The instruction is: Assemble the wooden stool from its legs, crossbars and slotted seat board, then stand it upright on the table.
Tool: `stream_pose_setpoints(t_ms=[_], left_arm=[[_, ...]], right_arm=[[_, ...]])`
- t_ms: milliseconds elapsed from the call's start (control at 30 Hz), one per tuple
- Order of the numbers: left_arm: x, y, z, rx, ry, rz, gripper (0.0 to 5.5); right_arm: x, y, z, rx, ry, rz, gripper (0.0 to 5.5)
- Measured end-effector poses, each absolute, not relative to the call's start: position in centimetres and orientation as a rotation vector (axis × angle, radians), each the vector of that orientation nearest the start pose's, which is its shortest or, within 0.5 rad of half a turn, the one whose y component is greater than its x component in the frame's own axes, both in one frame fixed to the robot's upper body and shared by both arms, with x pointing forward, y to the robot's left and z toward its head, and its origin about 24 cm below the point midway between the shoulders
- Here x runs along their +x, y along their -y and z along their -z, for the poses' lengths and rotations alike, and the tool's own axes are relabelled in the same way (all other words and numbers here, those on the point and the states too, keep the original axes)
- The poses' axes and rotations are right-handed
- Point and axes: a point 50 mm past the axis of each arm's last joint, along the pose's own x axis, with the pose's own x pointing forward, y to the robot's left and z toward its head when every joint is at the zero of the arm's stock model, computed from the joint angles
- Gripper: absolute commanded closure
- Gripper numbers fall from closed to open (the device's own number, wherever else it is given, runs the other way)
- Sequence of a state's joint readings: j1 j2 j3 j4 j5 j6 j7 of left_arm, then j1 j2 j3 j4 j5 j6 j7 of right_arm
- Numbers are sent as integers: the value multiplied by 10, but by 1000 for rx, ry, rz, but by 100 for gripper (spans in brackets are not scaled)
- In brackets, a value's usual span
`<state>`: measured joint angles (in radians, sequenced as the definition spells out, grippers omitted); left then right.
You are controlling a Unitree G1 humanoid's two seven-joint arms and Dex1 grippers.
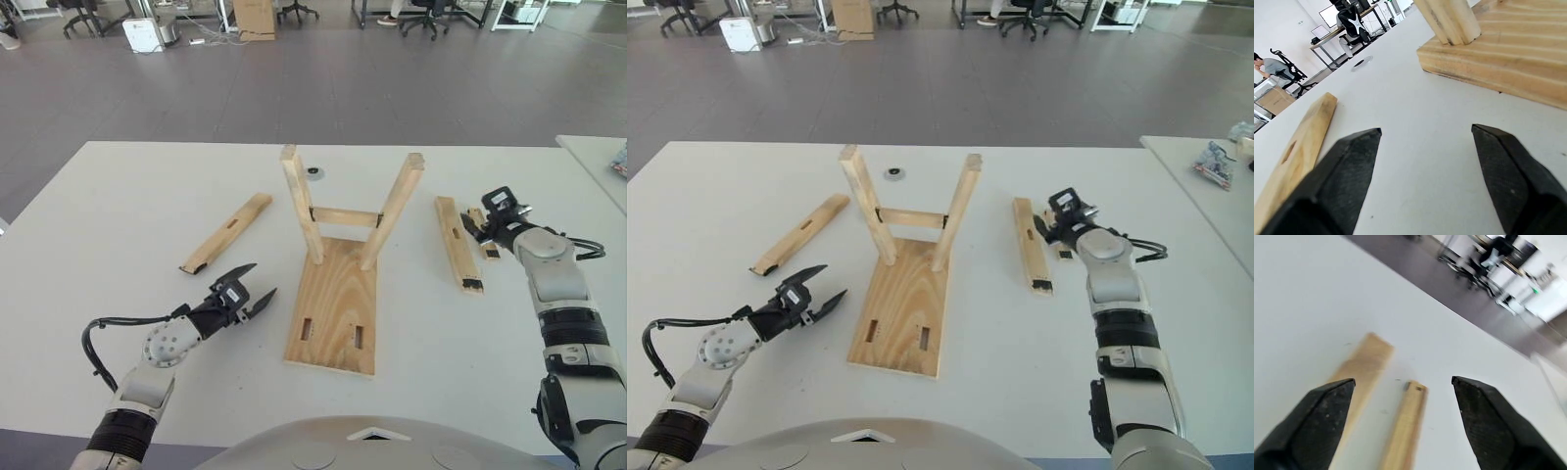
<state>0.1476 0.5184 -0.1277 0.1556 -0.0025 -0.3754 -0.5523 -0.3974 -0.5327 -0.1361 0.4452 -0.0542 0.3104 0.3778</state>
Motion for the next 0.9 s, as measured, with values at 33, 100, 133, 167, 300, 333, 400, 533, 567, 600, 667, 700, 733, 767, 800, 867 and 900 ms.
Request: stream_pose_setpoints(t_ms=[33, 100, 133, 167, 300, 333, 400, 533, 567, 600, 667, 700, 733, 767, 800, 867, 900], left_arm=[[202, -204, -11, 492, -102, 717, 206], [202, -202, -11, 504, -96, 728, 206], [202, -201, -11, 507, -94, 729, 206], [202, -201, -11, 510, -94, 729, 206], [202, -200, -12, 506, -92, 731, 206], [202, -199, -12, 498, -102, 737, 206], [202, -199, -11, 445, -134, 751, 206], [204, -205, -10, 88, -190, 617, 206], [204, -207, -11, -53, -212, 590, 206], [202, -206, -9, -194, -255, 578, 206], [194, -202, -4, -387, -328, 568, 206], [191, -203, -5, -432, -332, 557, 206], [190, -204, -6, -465, -338, 550, 206], [189, -205, -7, -509, -353, 546, 206], [188, -207, -8, -549, -369, 543, 206], [189, -207, -12, -573, -374, 549, 206], [190, -206, -15, -565, -362, 553, 206]], right_arm=[[314, 294, -68, -363, -399, -27, 179], [314, 299, -57, -297, -443, -5, 179], [312, 300, -51, -270, -468, -11, 179], [311, 299, -44, -244, -491, -10, 179], [307, 303, -27, -141, -539, 43, 198], [306, 305, -25, -110, -543, 61, 219], [303, 308, -19, -10, -550, 95, 251], [301, 311, -19, 211, -539, 138, 321], [299, 311, -17, 285, -540, 146, 341], [297, 310, -15, 341, -545, 149, 350], [294, 306, -12, 363, -539, 138, 386], [292, 304, -11, 354, -534, 131, 407], [291, 302, -10, 355, -530, 130, 409], [289, 301, -10, 361, -522, 128, 409], [287, 299, -9, 362, -515, 126, 409], [286, 296, -8, 316, -515, 114, 409], [285, 294, -7, 258, -516, 104, 410]])
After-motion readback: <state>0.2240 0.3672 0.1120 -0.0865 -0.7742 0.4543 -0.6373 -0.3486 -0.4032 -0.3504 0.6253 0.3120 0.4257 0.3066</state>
